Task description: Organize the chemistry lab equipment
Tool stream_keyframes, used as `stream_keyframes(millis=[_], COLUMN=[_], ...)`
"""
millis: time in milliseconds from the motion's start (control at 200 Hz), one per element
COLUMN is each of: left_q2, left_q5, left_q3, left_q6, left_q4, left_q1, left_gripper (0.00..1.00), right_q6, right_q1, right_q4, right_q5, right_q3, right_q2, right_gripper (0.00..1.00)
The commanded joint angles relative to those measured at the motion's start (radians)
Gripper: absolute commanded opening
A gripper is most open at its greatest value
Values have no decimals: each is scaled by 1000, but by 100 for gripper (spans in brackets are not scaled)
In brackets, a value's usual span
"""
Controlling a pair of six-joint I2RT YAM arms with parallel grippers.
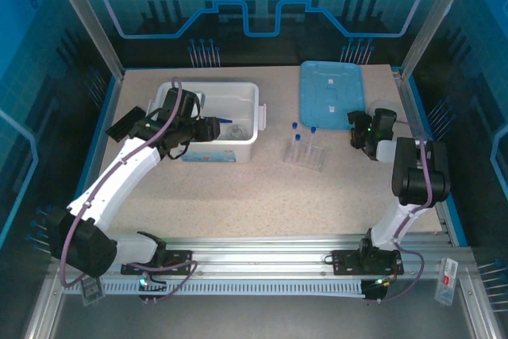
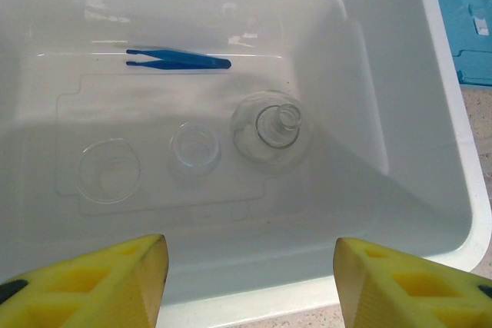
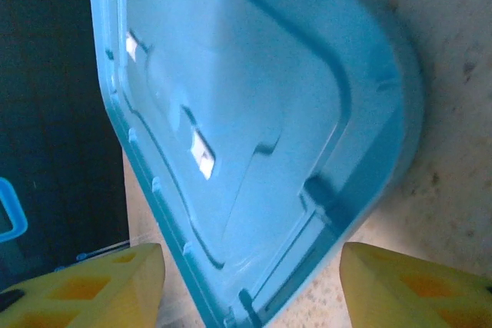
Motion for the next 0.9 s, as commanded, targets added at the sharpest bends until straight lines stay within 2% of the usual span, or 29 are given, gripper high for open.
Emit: stream_keyframes(millis=[0,150,355,896], left_q2=[-27,-26,-32,-52], left_q5=[1,3,5,-11], left_q3=[-13,-10,-12,-12], left_q6=[12,14,13,23], left_q4=[-4,-2,-6,-16], left_q1=[-6,-6,-6,-6], left_gripper=[60,60,60,60], right_q6=[-7,13,63,156], right_q1=[49,97,138,184], right_q4=[8,24,66,-53], right_q5=[5,25,28,145], right_q3=[-45,-74,-62,68], right_q2=[-77,-99,-33,82], right_gripper=[64,64,64,64])
